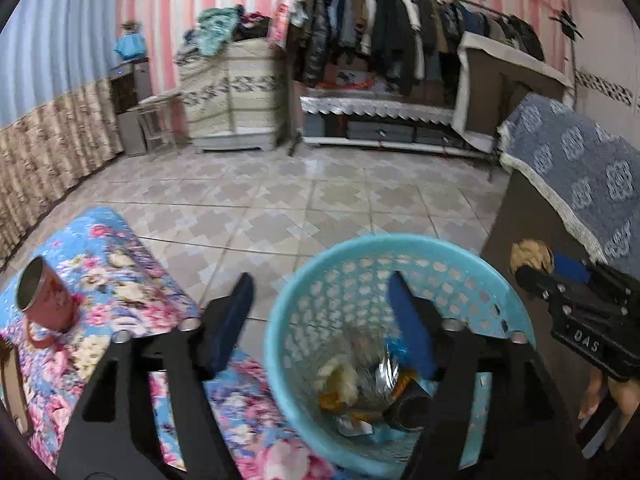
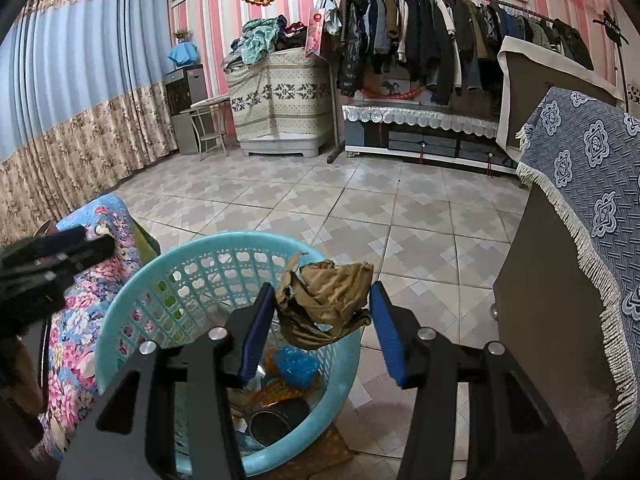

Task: Collect trash
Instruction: 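Open the left gripper dropping the packet while the right gripper drops the brown paper, then move both grippers back over the items on the bed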

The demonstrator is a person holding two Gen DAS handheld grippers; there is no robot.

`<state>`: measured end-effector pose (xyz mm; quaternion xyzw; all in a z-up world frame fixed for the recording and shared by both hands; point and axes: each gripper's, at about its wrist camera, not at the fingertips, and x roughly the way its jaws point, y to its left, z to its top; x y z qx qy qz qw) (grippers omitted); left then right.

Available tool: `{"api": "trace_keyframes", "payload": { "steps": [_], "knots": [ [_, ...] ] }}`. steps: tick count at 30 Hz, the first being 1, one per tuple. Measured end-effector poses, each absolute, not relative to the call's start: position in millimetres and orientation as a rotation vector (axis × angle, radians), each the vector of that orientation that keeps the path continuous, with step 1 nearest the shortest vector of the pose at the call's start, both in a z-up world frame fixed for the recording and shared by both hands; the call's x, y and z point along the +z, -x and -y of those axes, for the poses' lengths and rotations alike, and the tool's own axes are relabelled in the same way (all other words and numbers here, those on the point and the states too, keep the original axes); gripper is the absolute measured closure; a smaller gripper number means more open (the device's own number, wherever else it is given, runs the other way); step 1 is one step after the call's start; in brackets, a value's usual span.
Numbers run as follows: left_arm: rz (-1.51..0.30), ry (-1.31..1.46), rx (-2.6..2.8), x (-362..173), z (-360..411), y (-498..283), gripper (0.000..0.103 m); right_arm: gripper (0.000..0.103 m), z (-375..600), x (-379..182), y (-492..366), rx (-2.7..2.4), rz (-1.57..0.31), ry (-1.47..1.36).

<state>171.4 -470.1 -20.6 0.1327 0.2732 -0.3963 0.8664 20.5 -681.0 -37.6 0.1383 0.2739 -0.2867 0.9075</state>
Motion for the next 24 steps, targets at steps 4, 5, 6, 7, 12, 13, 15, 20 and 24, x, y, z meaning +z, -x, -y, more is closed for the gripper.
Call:
{"api": "trace_keyframes", "payload": {
  "steps": [4,5,6,7,12,13,15,20,24],
  "knots": [
    [-0.551,-0.242,-0.769,-9,452,-183,0.016,0.054,674,-39,-25,-0.585,-0.568,-0.281],
    [-0.55,-0.238,-0.756,-6,448,-186,0.014,0.054,672,-39,-27,-0.581,-0.567,-0.281],
    [-0.544,-0.233,-0.736,-3,441,-189,0.01,0.054,668,-38,-29,-0.576,-0.566,-0.28],
    [-0.538,-0.227,-0.717,0,436,-192,0.009,0.054,665,-38,-32,-0.571,-0.566,-0.278],
    [-0.533,-0.176,-0.66,14,398,-203,0.006,0.052,653,-38,-51,-0.544,-0.57,-0.28],
    [-0.533,-0.171,-0.648,15,390,-205,0.006,0.051,652,-38,-54,-0.541,-0.571,-0.281],
    [-0.532,-0.165,-0.612,19,372,-210,0.006,0.032,645,-37,-60,-0.537,-0.567,-0.28],
    [-0.544,-0.117,-0.551,22,325,-222,0.006,0.01,629,-31,-67,-0.571,-0.539,-0.27],
    [-0.549,-0.092,-0.473,20,281,-231,0.005,0.007,611,-28,-75,-0.568,-0.539,-0.263]
  ]
}}
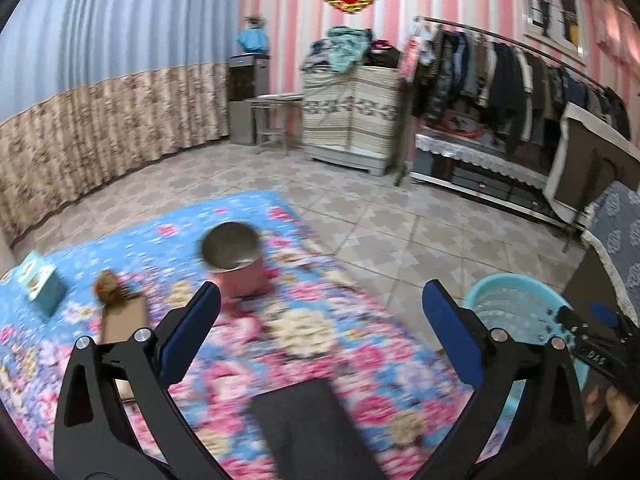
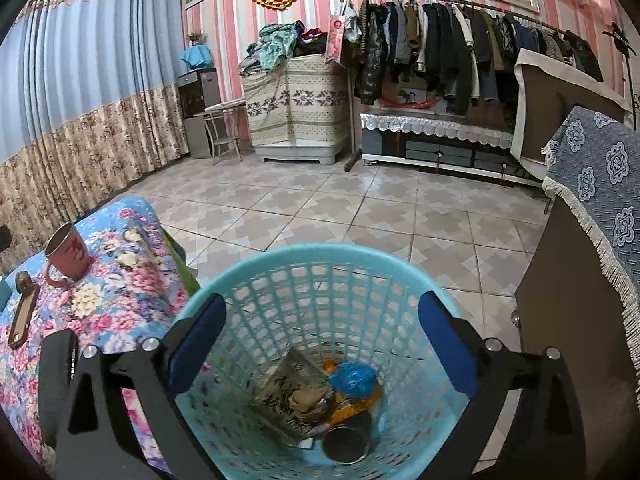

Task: Collect trash
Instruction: 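Move both grippers back over the items on the bed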

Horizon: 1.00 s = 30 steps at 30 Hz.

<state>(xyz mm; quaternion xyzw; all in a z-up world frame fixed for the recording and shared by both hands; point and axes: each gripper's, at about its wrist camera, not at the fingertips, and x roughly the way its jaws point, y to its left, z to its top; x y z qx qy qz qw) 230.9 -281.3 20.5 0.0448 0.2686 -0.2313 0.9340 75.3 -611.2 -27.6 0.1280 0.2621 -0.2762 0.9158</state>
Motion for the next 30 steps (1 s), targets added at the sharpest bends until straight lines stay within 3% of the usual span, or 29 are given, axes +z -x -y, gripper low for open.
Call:
{"api": "trace_keyframes", "payload": {
  "steps": [17,30],
  "knots": [
    [-0.555,-0.038,-0.062,-1,46,-280,0.005,0.006,446,-2,-146,-0.291,-0.5,-0.203],
    [-0.599,0.091,0.085,-44,-50,-321,0.005,0.006,303,-8,-240,-0.069,-0.561,-0.046]
  ]
}}
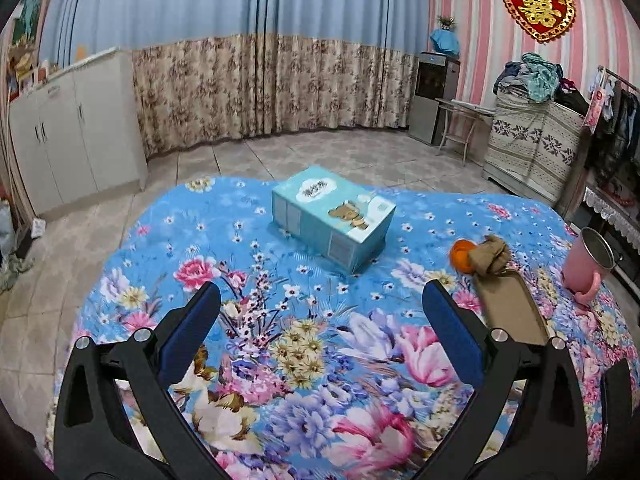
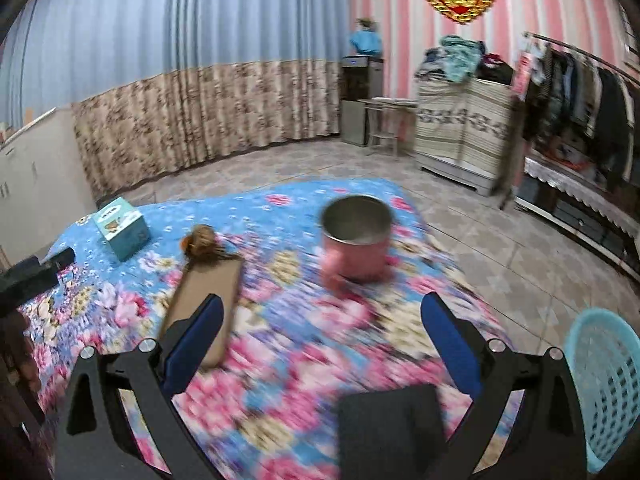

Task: Collect trash
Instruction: 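Move both grippers back over the items on the bed, then grasp the brown crumpled cloth-like paper with the right gripper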

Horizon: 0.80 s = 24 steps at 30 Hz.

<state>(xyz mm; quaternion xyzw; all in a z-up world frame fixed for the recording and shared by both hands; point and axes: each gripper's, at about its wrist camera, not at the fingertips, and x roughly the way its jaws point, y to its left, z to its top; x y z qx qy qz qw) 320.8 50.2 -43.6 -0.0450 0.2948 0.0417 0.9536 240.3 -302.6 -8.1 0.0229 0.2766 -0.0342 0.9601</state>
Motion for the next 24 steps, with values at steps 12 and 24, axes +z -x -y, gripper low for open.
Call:
{"api": "trace_keyframes", "payload": {
  "steps": [12,24],
  "knots": [
    [-0.598,0.034,0.104,-28,-72,-354,0.005,0.008,222,-31,-359,0.045,-0.654,-0.001],
    [-0.658,0.078,0.075,-25,-72,-388,0.005,0.068,209,-59,-405,0.208,-0.749,-0.045]
  ]
}}
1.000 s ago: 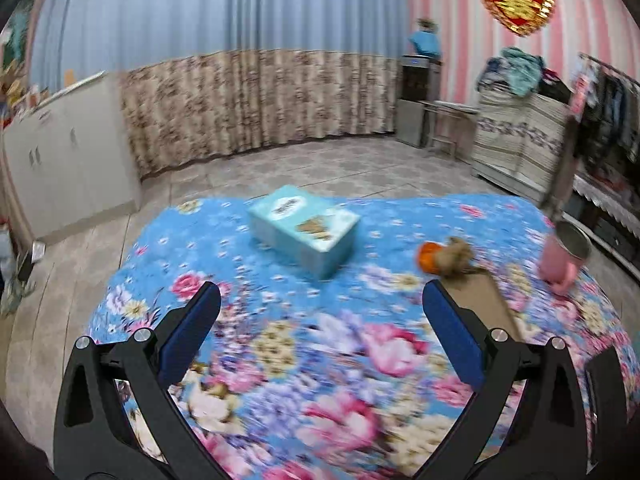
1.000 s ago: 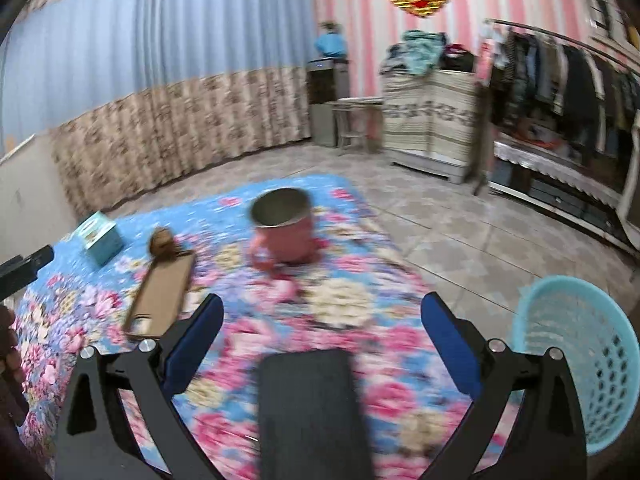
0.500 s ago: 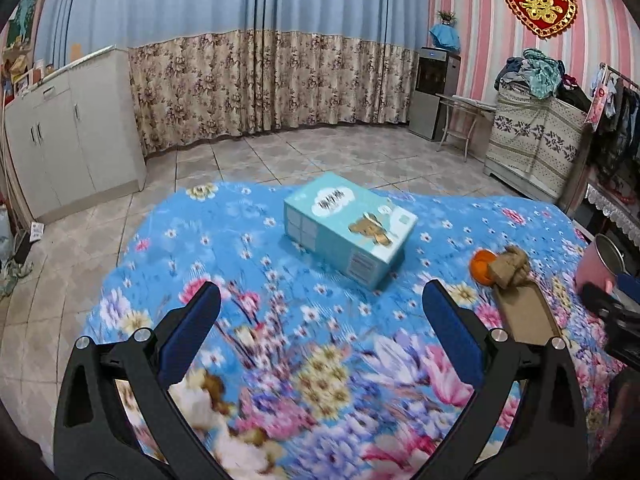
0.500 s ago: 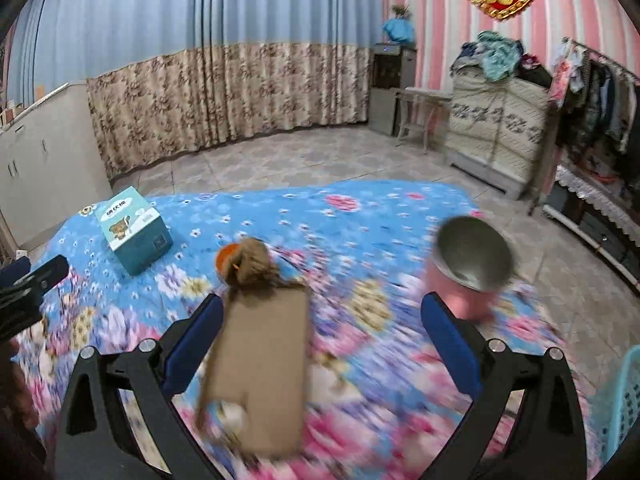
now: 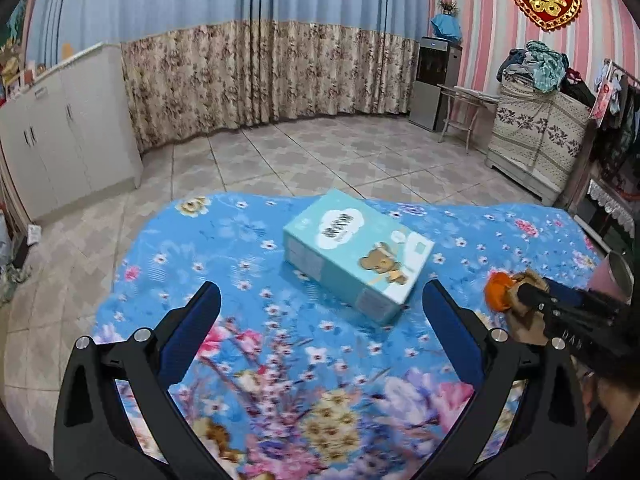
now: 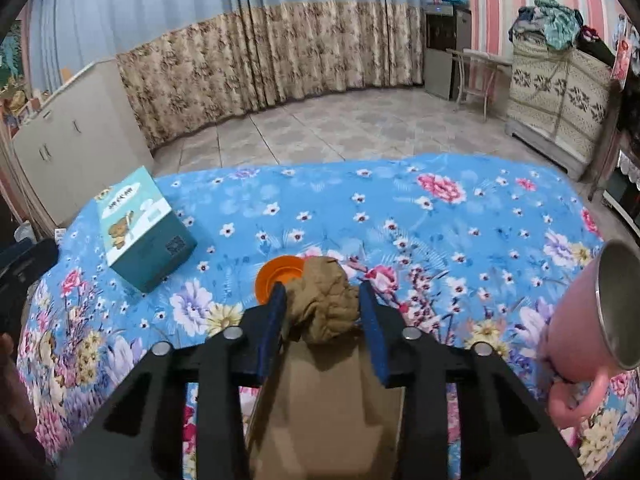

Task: Collect trash
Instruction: 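Grasp the brown crumpled cloth-like paper with the right gripper, then grasp the orange round lid with the left gripper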

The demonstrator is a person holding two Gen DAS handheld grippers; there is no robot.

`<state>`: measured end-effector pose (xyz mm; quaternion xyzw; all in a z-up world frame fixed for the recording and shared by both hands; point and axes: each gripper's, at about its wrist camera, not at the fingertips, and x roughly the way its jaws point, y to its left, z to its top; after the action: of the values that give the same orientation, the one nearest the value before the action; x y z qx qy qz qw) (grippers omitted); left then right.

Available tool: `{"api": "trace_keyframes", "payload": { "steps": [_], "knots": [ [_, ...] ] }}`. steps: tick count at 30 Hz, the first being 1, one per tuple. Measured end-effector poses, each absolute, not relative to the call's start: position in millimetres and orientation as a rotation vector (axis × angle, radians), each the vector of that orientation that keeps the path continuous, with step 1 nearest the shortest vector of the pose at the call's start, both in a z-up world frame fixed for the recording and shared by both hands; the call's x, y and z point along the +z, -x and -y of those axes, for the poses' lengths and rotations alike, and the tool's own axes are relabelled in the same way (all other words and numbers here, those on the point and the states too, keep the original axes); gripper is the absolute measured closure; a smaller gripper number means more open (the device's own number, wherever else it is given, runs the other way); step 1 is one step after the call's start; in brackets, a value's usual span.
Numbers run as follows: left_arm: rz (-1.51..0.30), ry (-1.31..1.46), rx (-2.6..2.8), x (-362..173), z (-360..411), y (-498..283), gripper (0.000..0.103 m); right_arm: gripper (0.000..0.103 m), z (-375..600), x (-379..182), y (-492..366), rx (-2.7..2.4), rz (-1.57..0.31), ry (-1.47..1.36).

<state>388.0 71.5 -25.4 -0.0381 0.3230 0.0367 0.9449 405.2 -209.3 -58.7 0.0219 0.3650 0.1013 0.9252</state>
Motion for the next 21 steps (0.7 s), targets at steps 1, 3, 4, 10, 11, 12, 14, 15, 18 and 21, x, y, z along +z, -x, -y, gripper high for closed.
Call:
{"api": "trace_keyframes", "payload": {
  "steps": [1,3,4,10,11,12,14,15,18,21],
  "knots": [
    [-0.66,0.081,0.066,-25,-67,-389,0.005,0.068,212,-57,-402,0.203,-0.73,-0.042],
    [-0.657,0.078,0.046,-23,-55,-392,0.005,0.068,224,-49,-388,0.177,-0.69,-0.059],
    [-0.654,0.076,0.034,-22,-49,-392,0.005,0.068,233,-45,-377,0.163,-0.669,-0.075],
    [-0.706,0.065,-0.08,-35,9,-400,0.005,0.068,275,-37,-317,0.041,-0.623,-0.068],
    [-0.718,0.062,-0.097,-39,19,-402,0.005,0.068,282,-37,-312,0.023,-0.621,-0.063],
    [-0.726,0.062,-0.114,-43,29,-403,0.005,0.068,289,-37,-307,0.004,-0.618,-0.059],
    [-0.741,0.066,-0.125,-50,43,-406,0.006,0.068,300,-37,-303,-0.01,-0.612,-0.071],
    [-0.756,0.067,-0.126,-55,51,-409,0.006,0.068,304,-37,-303,-0.009,-0.607,-0.085],
    [-0.778,0.043,-0.125,-65,70,-417,0.007,0.068,312,-35,-301,0.001,-0.595,-0.107],
    [-0.784,-0.005,-0.106,-72,85,-429,0.009,0.068,313,-39,-302,0.023,-0.598,-0.116]
  ]
}}
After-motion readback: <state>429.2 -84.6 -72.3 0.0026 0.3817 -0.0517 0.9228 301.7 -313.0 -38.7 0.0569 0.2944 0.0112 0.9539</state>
